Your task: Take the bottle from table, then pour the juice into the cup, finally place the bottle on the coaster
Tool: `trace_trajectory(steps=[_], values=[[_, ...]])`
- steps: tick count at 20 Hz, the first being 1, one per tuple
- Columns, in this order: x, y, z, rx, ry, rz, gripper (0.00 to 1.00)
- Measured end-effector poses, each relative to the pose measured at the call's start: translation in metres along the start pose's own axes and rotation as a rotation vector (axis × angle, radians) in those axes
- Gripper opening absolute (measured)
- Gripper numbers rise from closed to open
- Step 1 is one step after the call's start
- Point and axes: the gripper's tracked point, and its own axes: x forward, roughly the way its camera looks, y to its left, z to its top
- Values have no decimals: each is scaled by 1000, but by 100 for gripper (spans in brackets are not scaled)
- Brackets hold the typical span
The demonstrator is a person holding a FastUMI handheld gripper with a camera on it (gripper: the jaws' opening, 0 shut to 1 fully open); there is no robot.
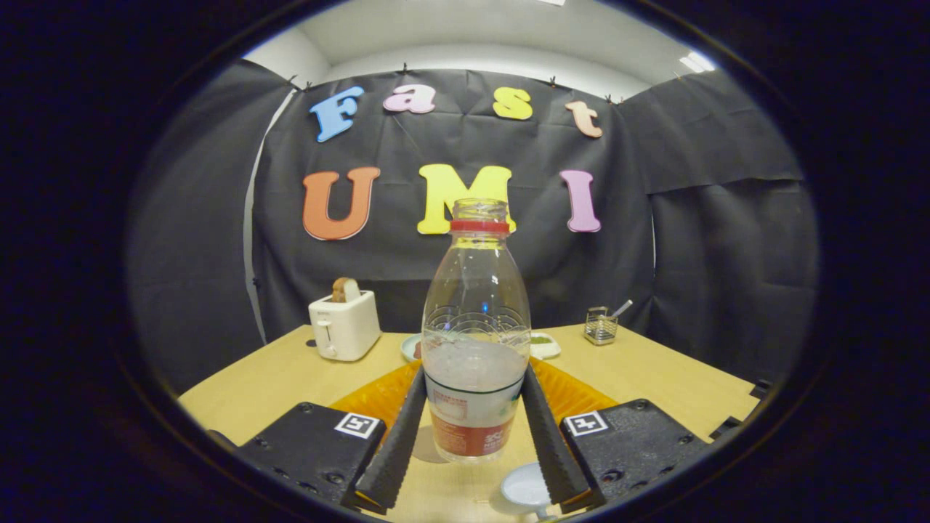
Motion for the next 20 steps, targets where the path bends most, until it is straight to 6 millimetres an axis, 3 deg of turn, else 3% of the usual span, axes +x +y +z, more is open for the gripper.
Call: trace_trajectory(steps=[8,14,18,20], values=[[44,32,-53,7,-3,42,78],[63,45,-84,-26,18,58,79],[73,44,-98,-58,39,26,79],[72,44,-96,-51,22,25,81]])
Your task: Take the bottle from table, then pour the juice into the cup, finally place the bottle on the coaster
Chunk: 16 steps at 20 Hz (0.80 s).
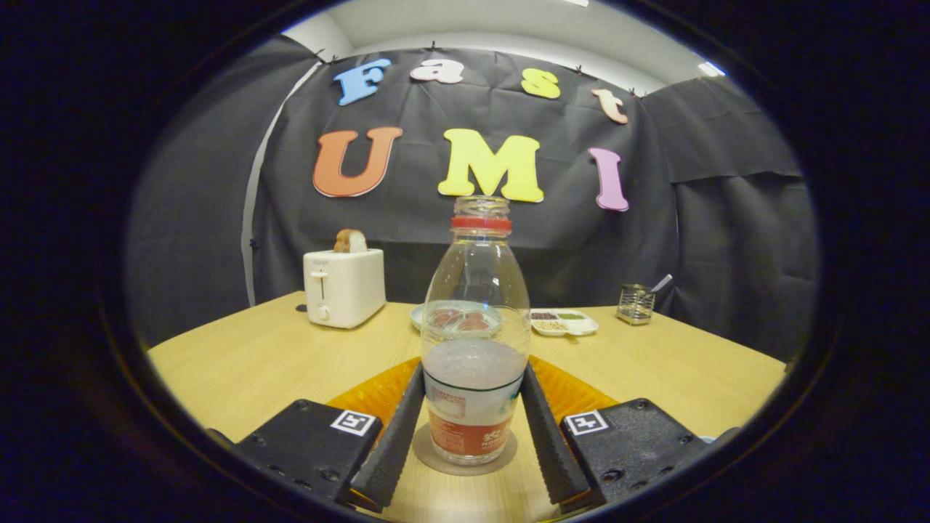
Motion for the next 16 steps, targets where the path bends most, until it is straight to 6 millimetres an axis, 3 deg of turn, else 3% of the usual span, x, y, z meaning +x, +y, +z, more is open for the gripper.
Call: trace_trajectory(steps=[2,4,11,16], values=[[-1,-1,0,3,9,-3,83],[-1,1,-3,5,22,5,100],[-27,-4,33,2,-21,-1,100],[-64,-16,75,35,-67,9,100]])
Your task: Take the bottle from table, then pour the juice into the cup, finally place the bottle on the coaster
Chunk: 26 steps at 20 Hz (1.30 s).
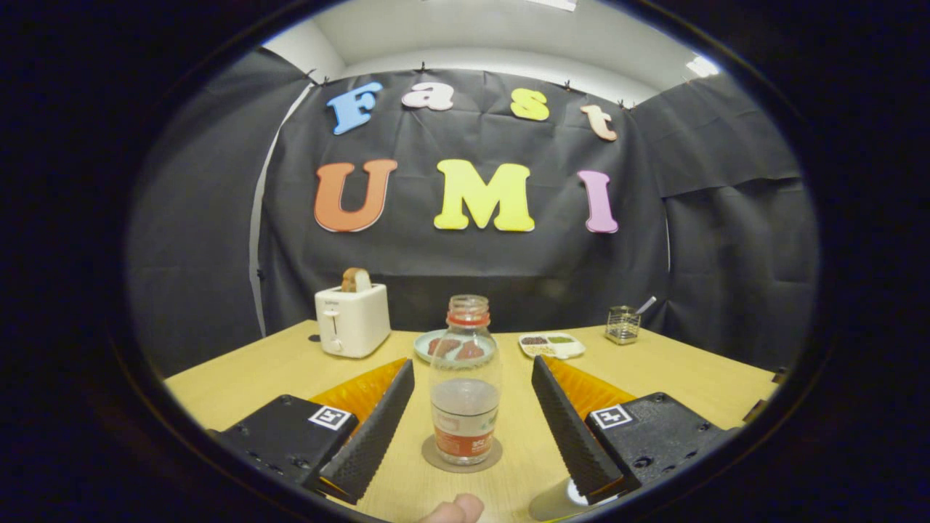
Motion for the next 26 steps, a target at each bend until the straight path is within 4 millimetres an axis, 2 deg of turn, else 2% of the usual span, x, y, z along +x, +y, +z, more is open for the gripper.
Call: trace_trajectory(steps=[5,8,13,20,26], values=[[-41,-4,41,40,-9,31,100],[-68,-10,48,2,38,28,100],[-113,-26,74,-60,81,-2,100],[-167,-28,114,-55,76,33,100],[-211,-26,162,8,28,90,100]])
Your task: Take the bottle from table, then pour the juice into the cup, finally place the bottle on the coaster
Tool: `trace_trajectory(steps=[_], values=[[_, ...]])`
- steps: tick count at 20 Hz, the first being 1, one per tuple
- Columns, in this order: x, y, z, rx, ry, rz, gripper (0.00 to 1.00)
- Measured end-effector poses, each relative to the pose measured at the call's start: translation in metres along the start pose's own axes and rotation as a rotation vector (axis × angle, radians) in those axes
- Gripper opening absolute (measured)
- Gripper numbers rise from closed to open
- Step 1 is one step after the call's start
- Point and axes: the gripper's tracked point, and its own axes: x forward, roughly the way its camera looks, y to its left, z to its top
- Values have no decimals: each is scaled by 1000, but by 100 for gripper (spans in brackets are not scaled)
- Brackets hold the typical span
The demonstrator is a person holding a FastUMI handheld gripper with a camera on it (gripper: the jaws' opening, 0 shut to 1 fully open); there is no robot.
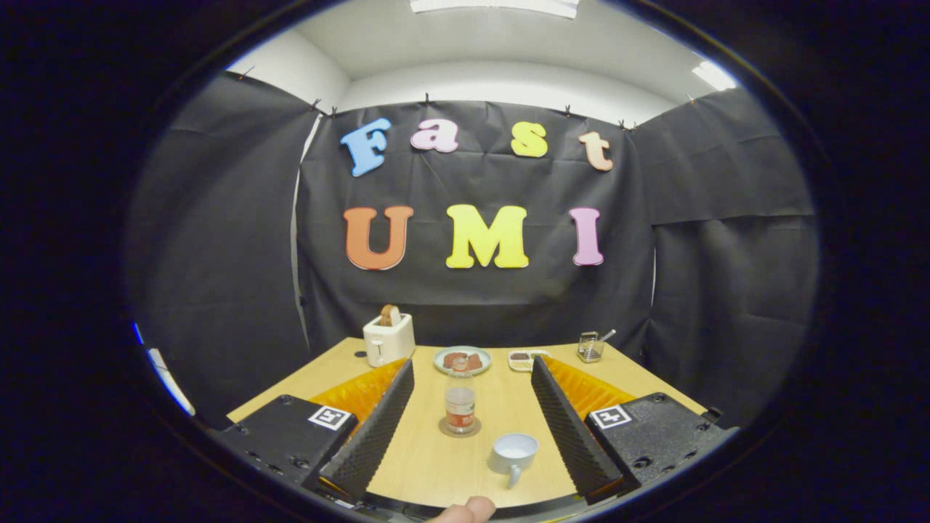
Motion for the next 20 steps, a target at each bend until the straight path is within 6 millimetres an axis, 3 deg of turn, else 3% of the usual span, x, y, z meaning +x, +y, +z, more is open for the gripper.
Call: trace_trajectory(steps=[4,10,20], values=[[-28,-11,10,-7,25,6,100],[-63,-24,2,-81,42,-29,100],[-96,-18,-3,-58,-24,1,100]])
